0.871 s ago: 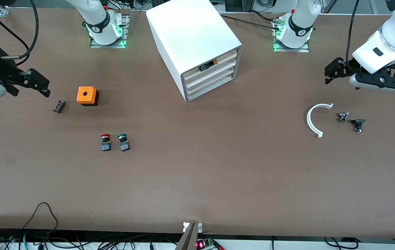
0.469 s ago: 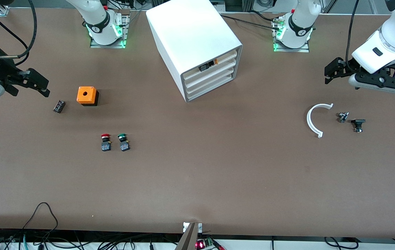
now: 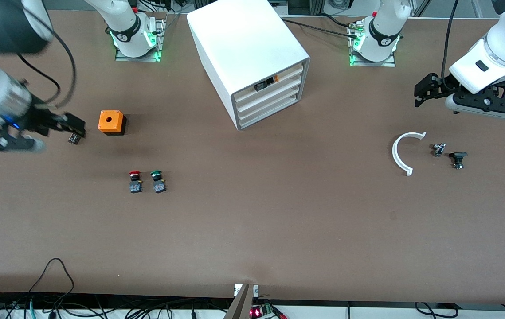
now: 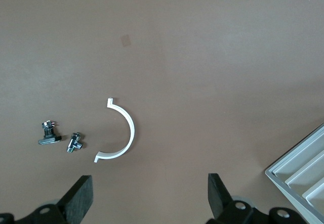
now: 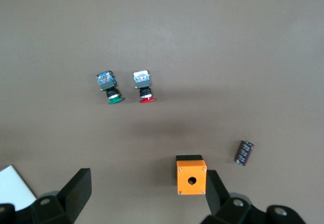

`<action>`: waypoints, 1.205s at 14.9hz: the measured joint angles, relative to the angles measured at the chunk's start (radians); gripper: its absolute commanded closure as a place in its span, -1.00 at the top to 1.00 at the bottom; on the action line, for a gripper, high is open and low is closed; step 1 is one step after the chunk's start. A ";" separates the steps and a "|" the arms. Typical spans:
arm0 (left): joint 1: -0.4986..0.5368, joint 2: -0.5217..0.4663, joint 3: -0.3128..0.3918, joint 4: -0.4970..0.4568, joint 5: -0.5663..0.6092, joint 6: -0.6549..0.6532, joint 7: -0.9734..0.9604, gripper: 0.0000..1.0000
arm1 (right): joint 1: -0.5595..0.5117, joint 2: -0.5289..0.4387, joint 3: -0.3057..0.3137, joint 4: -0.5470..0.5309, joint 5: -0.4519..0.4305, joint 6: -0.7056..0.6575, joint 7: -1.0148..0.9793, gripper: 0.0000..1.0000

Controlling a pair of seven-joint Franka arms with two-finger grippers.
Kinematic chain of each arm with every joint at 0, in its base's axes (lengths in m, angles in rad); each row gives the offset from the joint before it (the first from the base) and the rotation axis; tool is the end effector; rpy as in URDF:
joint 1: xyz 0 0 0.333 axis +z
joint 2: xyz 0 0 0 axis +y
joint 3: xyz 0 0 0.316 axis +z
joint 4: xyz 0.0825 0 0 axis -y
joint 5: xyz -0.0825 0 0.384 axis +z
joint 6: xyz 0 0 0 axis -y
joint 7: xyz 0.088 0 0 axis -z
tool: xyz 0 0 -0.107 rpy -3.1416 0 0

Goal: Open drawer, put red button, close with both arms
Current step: 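Reach the right gripper down toward the red push button, then grasp the red button with the right gripper while the left gripper reaches the drawer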

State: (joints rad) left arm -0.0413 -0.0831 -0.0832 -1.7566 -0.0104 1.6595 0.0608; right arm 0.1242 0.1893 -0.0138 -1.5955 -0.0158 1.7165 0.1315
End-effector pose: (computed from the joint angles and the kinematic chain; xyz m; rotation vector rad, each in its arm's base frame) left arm 0.5285 -0.0688 0.5891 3.1252 -0.2883 -0.0226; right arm 0.6101 0.0668 0.5142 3.1135 -0.0282 -0.1022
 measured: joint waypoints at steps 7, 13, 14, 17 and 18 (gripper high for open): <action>-0.012 0.023 0.000 0.013 -0.143 -0.189 0.000 1.00 | 0.003 0.144 0.007 -0.148 0.010 0.326 -0.122 1.00; -0.024 0.150 -0.014 0.013 -0.505 -0.279 0.044 1.00 | 0.005 0.282 0.032 -0.238 0.013 0.597 -0.237 1.00; -0.024 0.174 -0.018 0.012 -0.553 -0.285 0.079 1.00 | 0.004 0.306 0.032 -0.248 0.013 0.643 -0.252 1.00; -0.025 0.246 -0.057 -0.005 -0.655 -0.280 0.210 0.96 | 0.003 0.366 0.032 -0.277 0.013 0.768 -0.265 1.00; -0.026 0.273 -0.067 -0.015 -0.692 -0.269 0.248 0.94 | 0.003 0.385 0.032 -0.284 0.013 0.799 -0.266 1.00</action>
State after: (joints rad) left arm -0.0671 0.1894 -0.1507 -1.7717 -0.7026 1.3907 0.3093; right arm 0.1276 0.5743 0.0178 -1.8795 -0.0027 2.5158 -0.1343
